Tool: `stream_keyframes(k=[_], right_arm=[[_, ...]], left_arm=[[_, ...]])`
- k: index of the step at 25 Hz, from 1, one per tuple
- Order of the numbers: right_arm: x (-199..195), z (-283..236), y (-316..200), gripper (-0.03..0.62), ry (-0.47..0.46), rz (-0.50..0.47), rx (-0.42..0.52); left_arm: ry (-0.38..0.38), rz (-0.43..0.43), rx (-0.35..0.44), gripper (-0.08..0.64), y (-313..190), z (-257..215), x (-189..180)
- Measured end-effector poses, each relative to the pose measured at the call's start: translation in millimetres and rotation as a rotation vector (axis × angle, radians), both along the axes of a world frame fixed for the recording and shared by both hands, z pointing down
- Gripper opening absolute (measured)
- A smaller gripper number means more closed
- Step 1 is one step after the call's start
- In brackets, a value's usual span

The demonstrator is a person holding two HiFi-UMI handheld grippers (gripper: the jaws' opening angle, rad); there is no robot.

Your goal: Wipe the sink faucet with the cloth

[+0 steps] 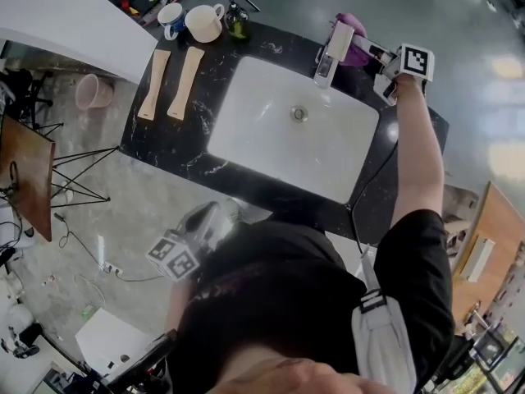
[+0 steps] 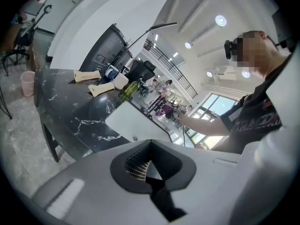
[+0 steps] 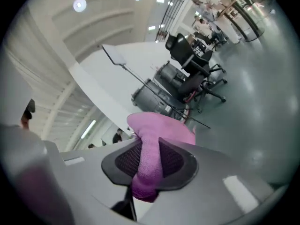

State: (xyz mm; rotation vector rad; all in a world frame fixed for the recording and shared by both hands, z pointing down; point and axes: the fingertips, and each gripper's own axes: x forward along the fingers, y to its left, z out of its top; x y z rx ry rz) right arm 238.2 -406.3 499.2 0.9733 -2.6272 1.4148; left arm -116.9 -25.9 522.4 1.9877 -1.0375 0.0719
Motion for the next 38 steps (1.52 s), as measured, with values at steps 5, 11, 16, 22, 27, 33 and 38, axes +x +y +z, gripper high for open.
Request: stream_keyframes(k=[5, 11, 16, 22, 27, 33, 38], right_arm=[[-11, -68, 38, 0.095, -0.221, 0.115, 0.165], [-9, 12, 48, 0.095, -0.278, 0.295, -0.005], [-8, 91, 53, 0.095, -0.060, 0.406, -0.307], [-19, 109, 52, 0.094, 0.089, 0.361, -0.393], [-7, 84, 47, 0.095, -0.022, 0.399, -0.342], [11, -50, 14, 0.095, 0.030, 0.344, -0.081], [-72, -71, 7, 0.097, 0.827, -0.371, 0.026]], left_arm=[[0.040, 0.071, 0.063, 0.000, -10, -18, -1], [0.034, 0.059, 0.080, 0.000, -8, -24, -14], [0.020, 0.015, 0.049, 0.000, -5, -18, -22], [0.033, 0.005, 0.044, 0.000, -11, -10, -19], [0.052, 0.012, 0.064, 0.000, -16, -14, -14], [0.091, 0.007, 0.083, 0.000, -16, -18, -19], [0.132, -0.042, 0.089, 0.000, -10, -16, -32]])
